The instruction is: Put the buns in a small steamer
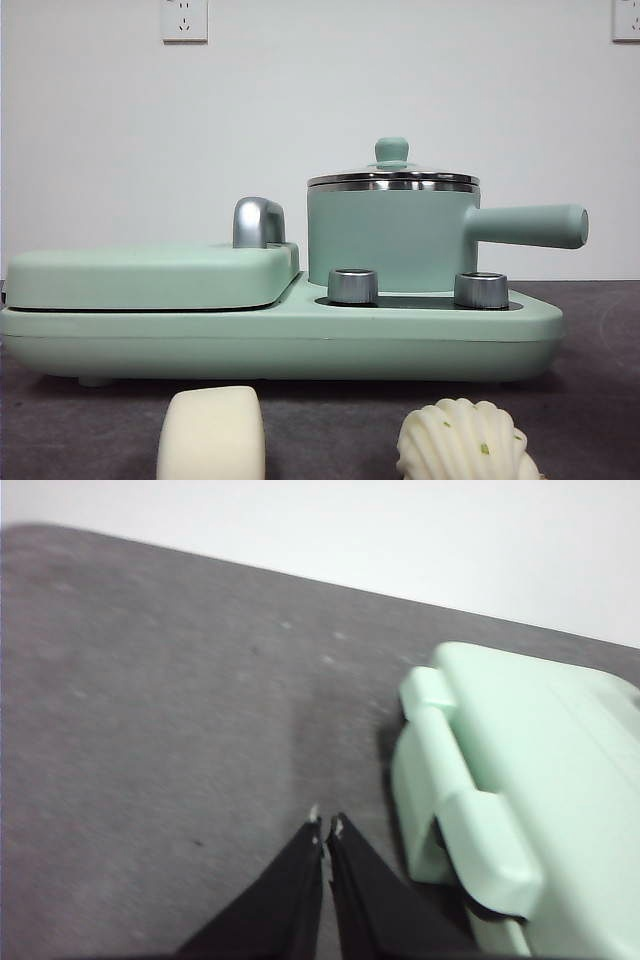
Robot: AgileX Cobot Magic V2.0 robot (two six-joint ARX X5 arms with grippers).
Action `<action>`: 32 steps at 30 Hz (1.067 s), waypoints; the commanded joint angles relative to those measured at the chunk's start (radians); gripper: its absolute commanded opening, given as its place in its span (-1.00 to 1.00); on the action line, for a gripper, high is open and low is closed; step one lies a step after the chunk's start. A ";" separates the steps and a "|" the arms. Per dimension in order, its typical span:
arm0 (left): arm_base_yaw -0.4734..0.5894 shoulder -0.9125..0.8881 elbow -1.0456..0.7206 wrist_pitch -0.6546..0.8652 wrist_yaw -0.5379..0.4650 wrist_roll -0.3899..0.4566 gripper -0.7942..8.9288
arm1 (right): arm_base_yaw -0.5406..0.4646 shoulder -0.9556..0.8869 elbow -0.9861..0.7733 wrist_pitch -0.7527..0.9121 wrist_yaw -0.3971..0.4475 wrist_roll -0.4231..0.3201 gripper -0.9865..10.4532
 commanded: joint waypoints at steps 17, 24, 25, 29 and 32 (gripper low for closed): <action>-0.173 0.347 0.445 -0.212 0.148 -0.119 -0.81 | 0.001 0.179 0.520 -0.332 -0.225 0.163 -0.81; -0.233 0.542 0.654 -0.334 0.284 -0.027 -0.81 | 0.001 0.338 0.724 -0.510 -0.393 0.011 -0.81; -0.242 0.568 0.679 -0.351 0.305 -0.016 -0.81 | 0.001 0.360 0.748 -0.534 -0.421 -0.018 -0.81; -0.277 0.654 0.753 -0.404 0.399 0.028 -0.81 | 0.001 0.431 0.822 -0.639 -0.504 -0.146 -0.81; -0.308 0.702 0.786 -0.420 0.492 0.042 -0.81 | 0.001 0.466 0.854 -0.700 -0.567 -0.219 -0.81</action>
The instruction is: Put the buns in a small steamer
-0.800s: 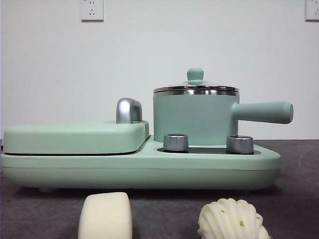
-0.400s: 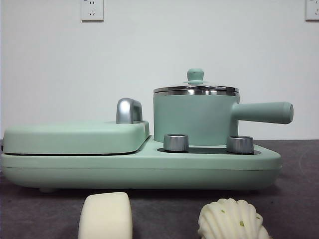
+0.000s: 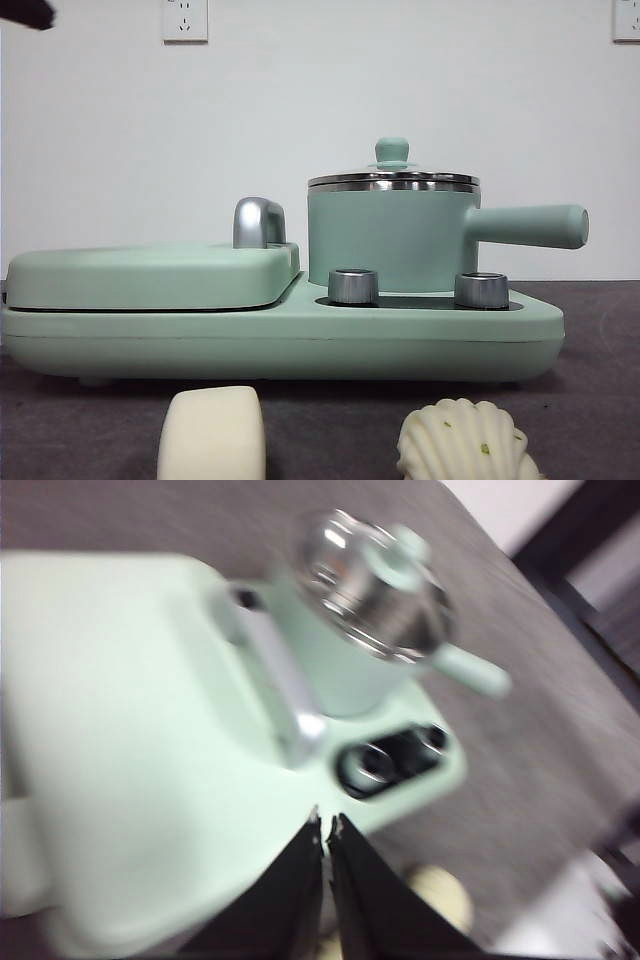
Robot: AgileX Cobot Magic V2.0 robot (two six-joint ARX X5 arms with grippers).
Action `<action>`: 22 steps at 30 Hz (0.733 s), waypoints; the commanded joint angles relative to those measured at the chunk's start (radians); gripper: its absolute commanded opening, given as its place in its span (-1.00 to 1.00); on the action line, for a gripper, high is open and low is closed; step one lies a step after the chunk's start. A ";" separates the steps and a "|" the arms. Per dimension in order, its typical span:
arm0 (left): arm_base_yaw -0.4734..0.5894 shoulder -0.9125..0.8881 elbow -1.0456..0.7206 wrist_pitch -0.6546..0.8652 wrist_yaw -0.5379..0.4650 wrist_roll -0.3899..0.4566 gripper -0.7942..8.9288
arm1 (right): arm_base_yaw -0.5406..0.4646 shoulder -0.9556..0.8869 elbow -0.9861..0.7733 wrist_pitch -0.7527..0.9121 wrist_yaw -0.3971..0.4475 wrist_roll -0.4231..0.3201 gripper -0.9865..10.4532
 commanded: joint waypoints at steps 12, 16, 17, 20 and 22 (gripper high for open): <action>-0.061 0.048 0.037 0.007 0.119 0.047 -0.50 | 0.000 0.020 0.029 -0.032 -0.093 -0.122 -0.52; -0.061 0.048 0.037 0.007 0.118 0.047 0.09 | 0.000 0.020 0.029 -0.033 -0.090 -0.122 -0.10; -0.061 0.048 0.037 0.007 0.118 0.047 0.18 | 0.000 0.020 0.029 -0.033 -0.090 -0.122 -0.05; -0.061 0.048 0.037 0.007 0.118 0.046 0.26 | 0.000 0.020 0.029 -0.033 -0.090 -0.122 -0.01; -0.061 0.048 0.037 0.007 0.118 0.043 0.26 | 0.000 0.020 0.029 -0.033 -0.090 -0.122 -0.01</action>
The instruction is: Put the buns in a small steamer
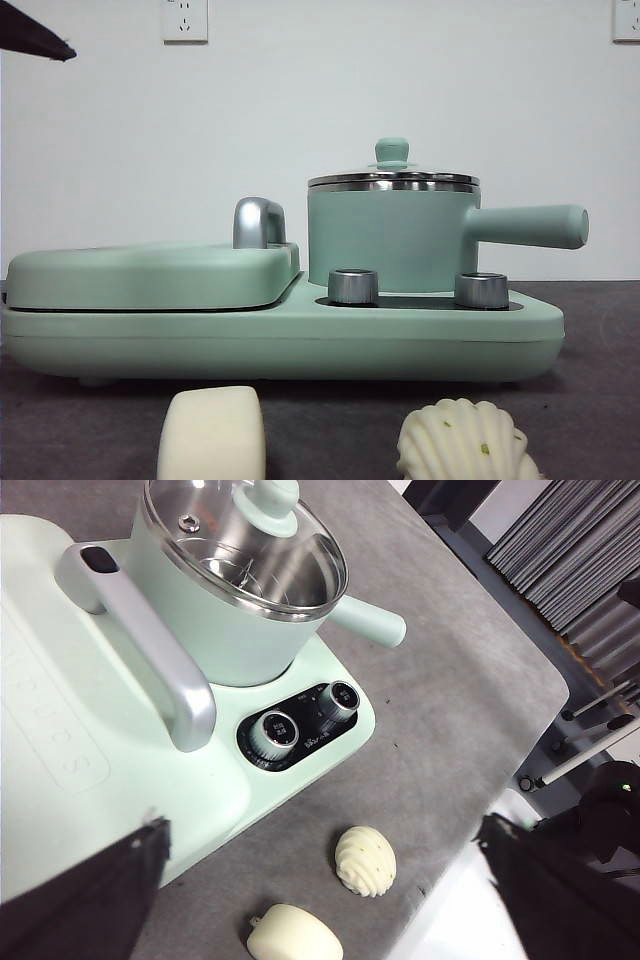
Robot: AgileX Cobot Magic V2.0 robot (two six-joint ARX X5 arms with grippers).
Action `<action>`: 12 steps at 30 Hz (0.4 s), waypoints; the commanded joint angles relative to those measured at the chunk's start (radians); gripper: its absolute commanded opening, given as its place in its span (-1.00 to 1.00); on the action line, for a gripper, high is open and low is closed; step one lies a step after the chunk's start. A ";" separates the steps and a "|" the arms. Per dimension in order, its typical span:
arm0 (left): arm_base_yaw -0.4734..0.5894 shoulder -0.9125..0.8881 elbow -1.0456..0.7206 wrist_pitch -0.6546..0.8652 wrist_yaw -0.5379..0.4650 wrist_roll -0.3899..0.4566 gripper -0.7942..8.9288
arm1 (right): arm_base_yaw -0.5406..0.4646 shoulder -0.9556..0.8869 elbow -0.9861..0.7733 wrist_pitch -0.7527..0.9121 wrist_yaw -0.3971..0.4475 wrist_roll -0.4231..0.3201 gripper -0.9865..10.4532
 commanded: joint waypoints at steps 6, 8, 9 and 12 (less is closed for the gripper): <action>-0.003 0.009 0.028 0.021 0.003 -0.066 0.24 | 0.000 0.003 0.018 0.007 -0.005 -0.008 -0.01; -0.003 0.023 0.047 0.026 0.004 -0.097 0.24 | 0.000 0.003 0.018 0.007 -0.005 -0.006 -0.02; -0.003 0.038 0.061 0.026 0.004 -0.103 0.24 | 0.000 0.003 0.018 0.007 -0.005 -0.002 -0.01; -0.004 0.095 0.119 0.024 0.004 -0.103 0.24 | 0.000 0.003 0.018 0.007 -0.004 0.005 -0.02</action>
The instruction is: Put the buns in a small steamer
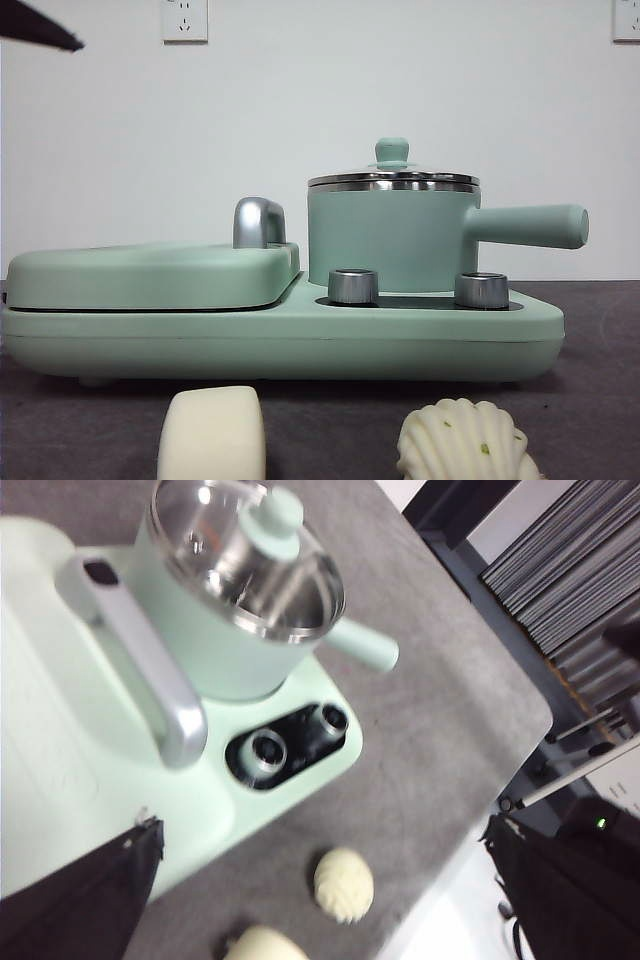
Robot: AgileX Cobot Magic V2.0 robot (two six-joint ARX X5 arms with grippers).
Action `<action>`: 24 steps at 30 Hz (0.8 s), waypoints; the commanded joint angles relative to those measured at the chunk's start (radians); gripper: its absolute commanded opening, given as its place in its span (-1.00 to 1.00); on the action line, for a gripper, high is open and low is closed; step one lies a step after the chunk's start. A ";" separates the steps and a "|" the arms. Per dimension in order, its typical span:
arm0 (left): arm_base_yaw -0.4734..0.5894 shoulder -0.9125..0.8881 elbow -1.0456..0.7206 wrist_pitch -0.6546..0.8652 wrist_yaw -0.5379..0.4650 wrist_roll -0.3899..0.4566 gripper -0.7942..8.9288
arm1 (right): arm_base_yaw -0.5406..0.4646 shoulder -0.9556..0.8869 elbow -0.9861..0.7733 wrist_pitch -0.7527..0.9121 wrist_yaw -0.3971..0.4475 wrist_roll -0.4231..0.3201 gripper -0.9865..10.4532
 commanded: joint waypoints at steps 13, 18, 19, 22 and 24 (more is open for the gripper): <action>-0.048 0.518 0.520 -0.189 0.000 0.068 0.24 | 0.029 0.003 0.018 0.011 0.001 0.021 -0.02; -0.082 0.735 0.764 -0.338 -0.050 0.126 0.24 | 0.032 0.003 0.018 0.019 0.003 0.021 -0.02; -0.089 0.769 0.805 -0.358 -0.058 0.131 0.24 | 0.032 0.003 0.018 0.019 0.003 0.021 -0.02; -0.113 0.876 0.938 -0.412 -0.093 0.129 0.24 | 0.032 0.003 0.018 0.019 0.003 0.021 -0.02; -0.135 0.949 1.042 -0.457 -0.133 0.129 0.23 | 0.032 0.003 0.018 0.019 0.003 0.021 -0.02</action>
